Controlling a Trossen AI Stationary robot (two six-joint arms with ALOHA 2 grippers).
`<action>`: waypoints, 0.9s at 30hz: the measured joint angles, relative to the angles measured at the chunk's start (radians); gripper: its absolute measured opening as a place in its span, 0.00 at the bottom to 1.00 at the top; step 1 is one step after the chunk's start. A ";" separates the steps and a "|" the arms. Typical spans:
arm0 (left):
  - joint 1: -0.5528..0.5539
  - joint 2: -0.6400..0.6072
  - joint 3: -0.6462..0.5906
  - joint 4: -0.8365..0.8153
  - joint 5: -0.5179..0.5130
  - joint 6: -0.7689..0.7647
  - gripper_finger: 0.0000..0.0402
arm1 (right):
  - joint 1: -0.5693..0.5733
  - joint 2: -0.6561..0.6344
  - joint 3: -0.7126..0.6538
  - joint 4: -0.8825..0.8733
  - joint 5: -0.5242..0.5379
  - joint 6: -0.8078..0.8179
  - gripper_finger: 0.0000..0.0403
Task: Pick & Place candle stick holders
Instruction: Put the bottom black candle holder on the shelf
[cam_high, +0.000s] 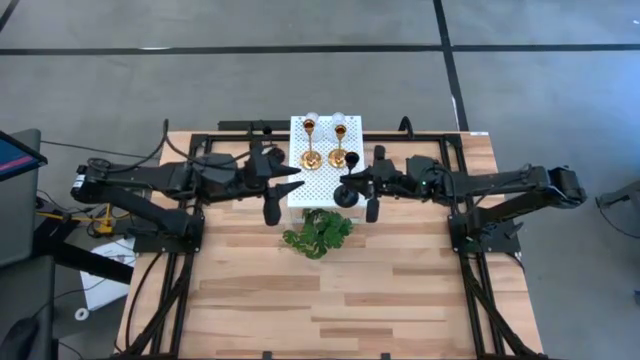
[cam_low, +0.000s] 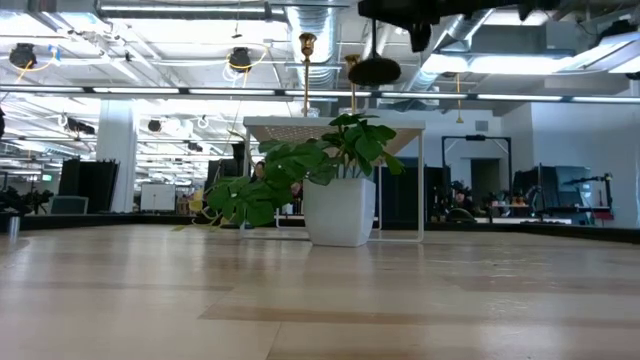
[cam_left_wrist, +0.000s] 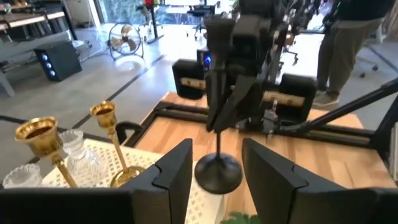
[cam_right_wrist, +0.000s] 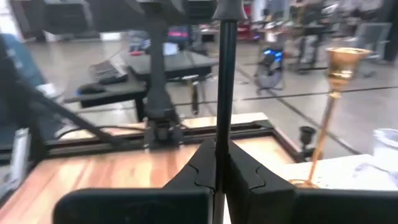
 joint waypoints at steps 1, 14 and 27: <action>0.000 -0.005 0.000 0.004 0.000 -0.001 0.34 | 0.005 -0.004 -0.017 0.020 0.028 0.000 0.00; -0.001 -0.032 0.002 0.005 -0.015 -0.001 0.31 | -0.050 0.043 -0.180 0.284 0.119 0.094 0.00; -0.001 -0.032 0.002 0.005 -0.015 -0.002 0.30 | -0.082 0.144 -0.181 0.375 0.120 0.094 0.00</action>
